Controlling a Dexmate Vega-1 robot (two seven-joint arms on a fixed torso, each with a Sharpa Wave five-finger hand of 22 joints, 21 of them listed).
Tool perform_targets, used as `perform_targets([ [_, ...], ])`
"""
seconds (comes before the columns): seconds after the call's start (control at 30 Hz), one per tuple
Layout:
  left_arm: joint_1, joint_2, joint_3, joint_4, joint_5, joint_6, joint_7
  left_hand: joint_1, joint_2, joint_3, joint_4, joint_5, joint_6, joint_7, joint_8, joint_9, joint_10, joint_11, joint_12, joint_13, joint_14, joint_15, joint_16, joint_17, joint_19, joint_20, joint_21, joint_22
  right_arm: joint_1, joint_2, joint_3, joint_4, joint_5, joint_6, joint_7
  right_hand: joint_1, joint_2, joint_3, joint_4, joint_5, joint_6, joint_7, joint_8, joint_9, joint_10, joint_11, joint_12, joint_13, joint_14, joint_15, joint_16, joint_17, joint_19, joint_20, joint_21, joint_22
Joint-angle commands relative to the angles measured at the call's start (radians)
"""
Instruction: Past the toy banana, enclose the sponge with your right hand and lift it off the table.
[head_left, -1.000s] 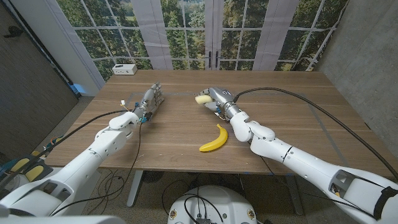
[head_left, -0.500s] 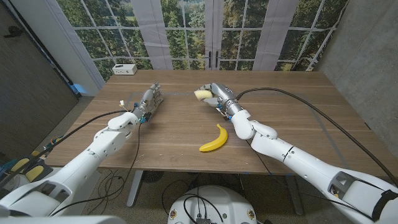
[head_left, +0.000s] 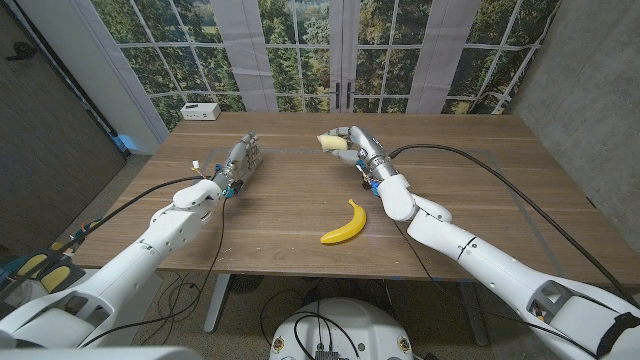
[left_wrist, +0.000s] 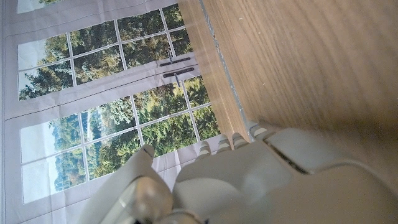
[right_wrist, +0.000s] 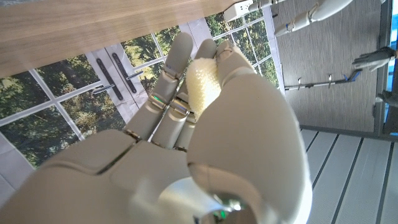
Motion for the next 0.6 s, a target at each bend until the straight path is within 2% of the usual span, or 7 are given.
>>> perform_targets([
  [0.03, 0.006, 0.000, -0.001, -0.009, 0.003, -0.007, 0.008, 0.004, 0.028, -0.005, -0.001, 0.004, -0.041, -0.005, 0.005, 0.002, -0.030, 0.000, 0.003, 0.002, -0.085, -0.006, 0.002, 0.005, 0.002, 0.003, -0.005, 0.004, -0.024, 0.019, 0.059, 0.031, 0.148, 0.100, 0.012, 0.129, 0.132, 0.006, 0.000, 0.007, 0.084, 0.079, 0.003, 0.001, 0.082, 0.076, 0.006, 0.003, 0.013, -0.006, -0.003, 0.004, -0.006, -0.086, 0.009, 0.000],
  [0.23, 0.011, 0.006, -0.003, -0.022, 0.003, -0.002, 0.012, 0.005, 0.028, -0.006, -0.002, 0.004, -0.039, -0.005, 0.004, 0.002, -0.031, 0.004, 0.002, 0.001, -0.085, -0.005, 0.001, 0.005, 0.003, 0.002, -0.005, 0.004, -0.033, 0.037, 0.090, 0.064, 0.247, 0.146, 0.044, 0.130, 0.132, 0.008, 0.000, 0.007, 0.084, 0.084, 0.001, 0.001, 0.082, 0.074, 0.006, 0.006, 0.014, -0.006, -0.005, 0.005, -0.009, -0.086, 0.016, -0.002],
  [0.3, 0.012, 0.008, -0.002, -0.025, 0.004, -0.001, 0.011, 0.005, 0.028, -0.006, -0.002, 0.005, -0.039, -0.005, 0.004, 0.002, -0.034, -0.004, 0.001, 0.001, -0.085, -0.004, 0.001, 0.005, 0.003, 0.002, -0.005, 0.004, -0.035, 0.043, 0.099, 0.076, 0.276, 0.160, 0.054, 0.130, 0.132, 0.008, 0.000, 0.007, 0.084, 0.083, 0.001, 0.001, 0.081, 0.075, 0.006, 0.006, 0.014, -0.006, -0.005, 0.005, -0.010, -0.086, 0.017, -0.002],
  [0.33, 0.011, 0.009, -0.002, -0.025, 0.004, 0.002, 0.011, 0.005, 0.028, -0.006, -0.002, 0.005, -0.039, -0.004, 0.004, 0.002, -0.029, 0.011, 0.002, 0.001, -0.085, -0.005, 0.001, 0.005, 0.003, 0.002, -0.005, 0.004, -0.036, 0.047, 0.104, 0.083, 0.294, 0.168, 0.061, 0.130, 0.133, 0.008, 0.000, 0.007, 0.084, 0.083, 0.000, 0.001, 0.082, 0.074, 0.006, 0.006, 0.014, -0.006, -0.006, 0.005, -0.010, -0.086, 0.018, -0.002],
  [0.37, 0.013, 0.008, -0.003, -0.026, 0.001, 0.003, 0.013, 0.005, 0.028, -0.007, -0.002, 0.005, -0.039, -0.004, 0.003, 0.002, -0.035, -0.002, 0.000, 0.001, -0.085, -0.005, 0.001, 0.005, 0.003, 0.002, -0.005, 0.004, -0.037, 0.051, 0.108, 0.090, 0.309, 0.174, 0.065, 0.130, 0.133, 0.008, 0.000, 0.007, 0.085, 0.083, 0.000, 0.001, 0.081, 0.075, 0.005, 0.007, 0.014, -0.006, -0.006, 0.005, -0.011, -0.086, 0.019, -0.002],
  [0.47, 0.013, 0.009, -0.003, -0.027, 0.004, 0.000, 0.015, 0.006, 0.028, -0.007, -0.002, 0.005, -0.038, -0.004, 0.003, 0.002, -0.031, 0.005, 0.001, 0.001, -0.085, -0.005, 0.000, 0.005, 0.003, 0.002, -0.005, 0.004, -0.041, 0.063, 0.122, 0.111, 0.359, 0.196, 0.083, 0.130, 0.133, 0.009, 0.000, 0.007, 0.085, 0.085, -0.001, 0.002, 0.082, 0.077, 0.006, 0.008, 0.014, -0.006, -0.007, 0.006, -0.013, -0.086, 0.022, -0.003],
  [0.6, 0.012, 0.010, -0.002, -0.028, 0.002, 0.004, 0.013, 0.006, 0.028, -0.007, -0.002, 0.005, -0.038, -0.004, 0.002, 0.002, -0.033, -0.002, 0.000, 0.001, -0.086, -0.005, 0.000, 0.005, 0.003, 0.002, -0.005, 0.004, -0.048, 0.078, 0.139, 0.133, 0.418, 0.220, 0.102, 0.131, 0.133, 0.010, 0.000, 0.007, 0.084, 0.085, -0.003, 0.002, 0.084, 0.077, 0.007, 0.009, 0.014, -0.005, -0.008, 0.007, -0.015, -0.086, 0.027, -0.004],
])
